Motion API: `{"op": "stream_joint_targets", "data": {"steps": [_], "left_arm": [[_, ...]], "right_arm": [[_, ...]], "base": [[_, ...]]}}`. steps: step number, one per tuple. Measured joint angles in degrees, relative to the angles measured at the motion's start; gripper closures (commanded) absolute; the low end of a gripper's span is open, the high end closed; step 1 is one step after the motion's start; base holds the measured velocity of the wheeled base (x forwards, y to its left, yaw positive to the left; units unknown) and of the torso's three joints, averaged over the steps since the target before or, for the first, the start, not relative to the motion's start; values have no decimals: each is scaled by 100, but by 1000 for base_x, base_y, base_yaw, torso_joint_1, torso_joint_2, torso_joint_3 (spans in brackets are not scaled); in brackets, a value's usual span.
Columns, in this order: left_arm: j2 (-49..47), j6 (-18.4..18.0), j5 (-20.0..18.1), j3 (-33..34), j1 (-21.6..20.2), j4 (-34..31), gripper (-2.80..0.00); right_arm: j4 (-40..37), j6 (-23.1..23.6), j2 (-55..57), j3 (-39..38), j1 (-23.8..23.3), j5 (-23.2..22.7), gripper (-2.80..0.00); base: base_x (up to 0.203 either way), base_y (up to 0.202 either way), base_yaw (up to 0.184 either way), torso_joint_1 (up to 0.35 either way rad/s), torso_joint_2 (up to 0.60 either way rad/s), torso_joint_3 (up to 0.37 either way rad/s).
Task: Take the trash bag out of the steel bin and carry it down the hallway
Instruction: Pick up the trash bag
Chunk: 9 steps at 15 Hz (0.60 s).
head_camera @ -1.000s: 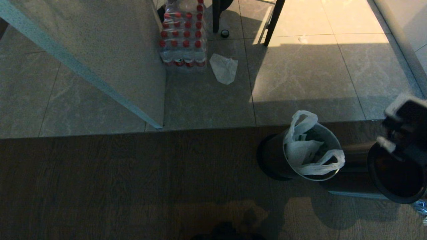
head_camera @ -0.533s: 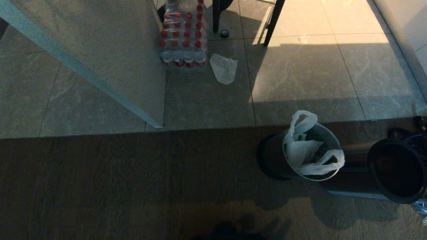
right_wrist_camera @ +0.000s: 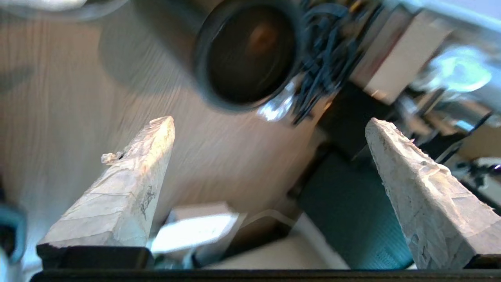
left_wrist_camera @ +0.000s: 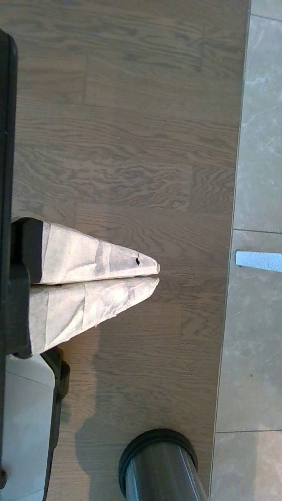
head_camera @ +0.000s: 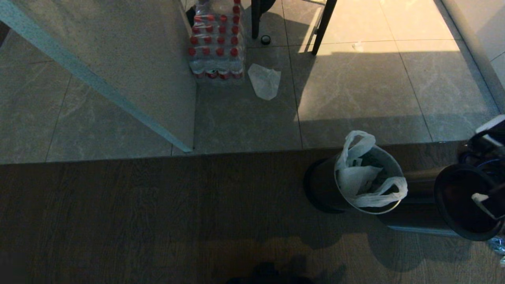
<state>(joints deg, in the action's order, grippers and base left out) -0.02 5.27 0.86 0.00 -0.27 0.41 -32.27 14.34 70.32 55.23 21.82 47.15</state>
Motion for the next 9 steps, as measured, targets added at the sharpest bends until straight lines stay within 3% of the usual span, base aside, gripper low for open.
{"op": "stream_joint_targets", "data": {"steps": [2,4,9], "left_arm": [[0,0,-1,0,0,0,0],[0,2,-1,0,-4,0,0],[0,0,-1,0,2,0,0]], "right_arm": [[126,-103,139,-470,-8,-113,-280],[341,178,262,-919,16,-160,-280],[926,2416,455,-1611,64,-162,-280]], "base": [[0,0,0,0,0,0],[0,0,0,0,0,0],[0,0,0,0,0,0]]}}
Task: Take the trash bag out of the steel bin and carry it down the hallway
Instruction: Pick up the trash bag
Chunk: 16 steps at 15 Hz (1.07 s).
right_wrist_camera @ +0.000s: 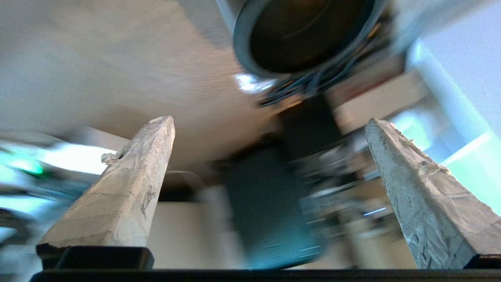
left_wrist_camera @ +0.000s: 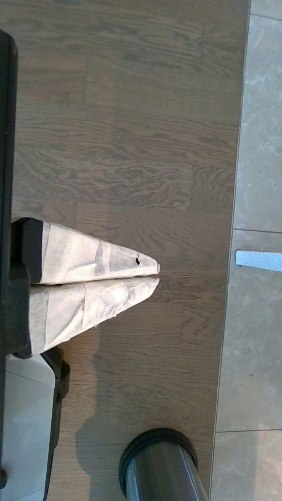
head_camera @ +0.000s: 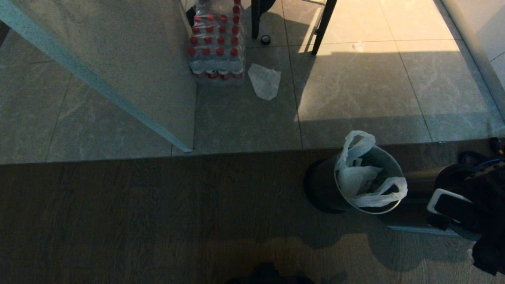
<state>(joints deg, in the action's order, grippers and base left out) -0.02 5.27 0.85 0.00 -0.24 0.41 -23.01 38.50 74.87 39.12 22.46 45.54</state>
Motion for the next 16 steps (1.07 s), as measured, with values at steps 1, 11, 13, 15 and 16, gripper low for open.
{"op": "stream_joint_targets", "data": {"steps": [1,11,13,15,16], "left_arm": [[0,0,0,0,0,0,0],[0,0,0,0,0,0,0],[0,0,-1,0,0,0,0],[0,2,0,0,0,0,0],[0,0,0,0,0,0,0]], "right_arm": [[295,506,95,-114,31,4,-280],[7002,3513,2356,-1641,-13,-481,-280],[8652,3993,2723,-2199,-149,-594,-280],[9624,4140,2857,-2419,-367,-852,-280],[9802,4157,2881,-2423,-428,-1082,-280]], "base": [[0,0,0,0,0,0],[0,0,0,0,0,0],[0,0,0,0,0,0],[0,0,0,0,0,0],[0,0,0,0,0,0]]}}
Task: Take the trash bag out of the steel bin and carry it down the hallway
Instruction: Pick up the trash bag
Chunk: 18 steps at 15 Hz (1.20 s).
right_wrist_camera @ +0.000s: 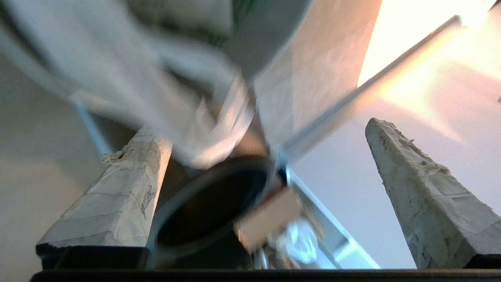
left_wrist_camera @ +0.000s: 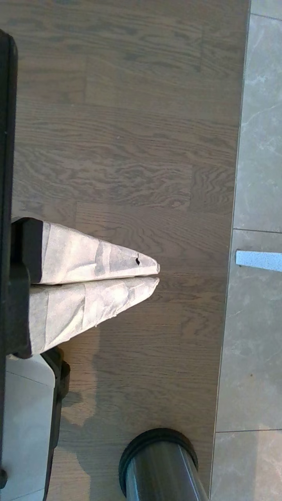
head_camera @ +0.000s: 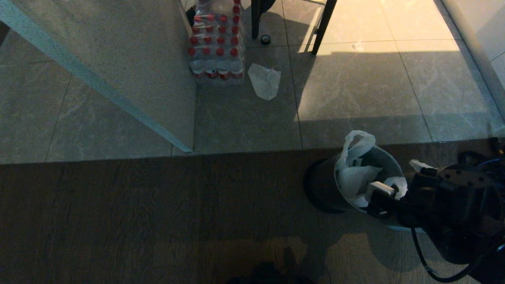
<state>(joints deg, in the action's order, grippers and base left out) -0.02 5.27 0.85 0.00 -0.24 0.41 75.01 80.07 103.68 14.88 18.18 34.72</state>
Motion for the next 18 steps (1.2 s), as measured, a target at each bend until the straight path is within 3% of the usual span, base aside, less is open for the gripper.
{"op": "stream_joint_targets", "data": {"steps": [7,14,18], "left_arm": [[0,2,0,0,0,0,0],[0,0,1,0,-2,0,0],[0,1,0,0,0,-1,0]], "right_arm": [[1017,331,595,29,-107,-1194,-280],[1216,669,1220,609,-486,-2073,-280],[1216,1112,1309,1188,-534,-2201,-280]], "base": [[0,0,0,0,0,0],[0,0,0,0,0,0],[0,0,0,0,0,0]]}}
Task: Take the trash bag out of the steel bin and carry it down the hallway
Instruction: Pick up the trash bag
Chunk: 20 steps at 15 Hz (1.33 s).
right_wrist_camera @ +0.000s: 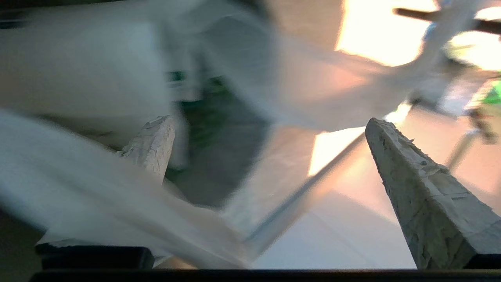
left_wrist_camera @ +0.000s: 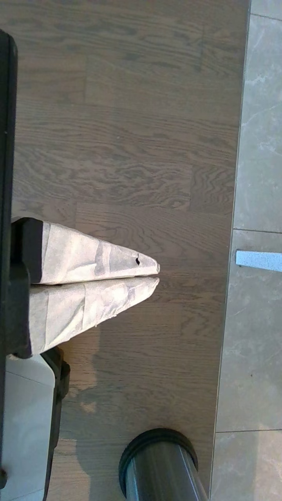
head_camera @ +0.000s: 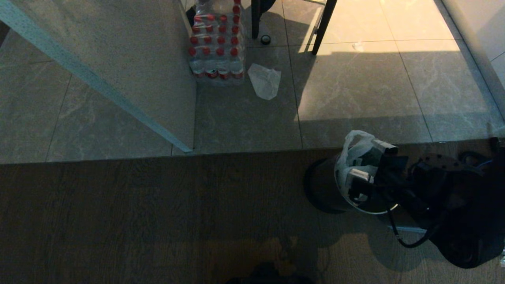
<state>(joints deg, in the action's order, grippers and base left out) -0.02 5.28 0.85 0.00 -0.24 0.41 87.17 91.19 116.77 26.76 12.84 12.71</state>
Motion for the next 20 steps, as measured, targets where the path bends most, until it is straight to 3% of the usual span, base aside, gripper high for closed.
{"op": "stream_joint_targets", "data": {"steps": [6,11,20], "left_arm": [[0,-2,0,0,-2,3,0],[0,-1,0,0,-1,1,0],[0,1,2,0,-5,0,0]], "right_arm": [[-1,208,-87,659,-33,-27,-280],[-2,208,280,1560,-39,-346,-280],[1,198,-169,1255,-38,-335,-280]], "base": [[0,0,0,0,0,0],[0,0,0,0,0,0],[0,0,0,0,0,0]]}}
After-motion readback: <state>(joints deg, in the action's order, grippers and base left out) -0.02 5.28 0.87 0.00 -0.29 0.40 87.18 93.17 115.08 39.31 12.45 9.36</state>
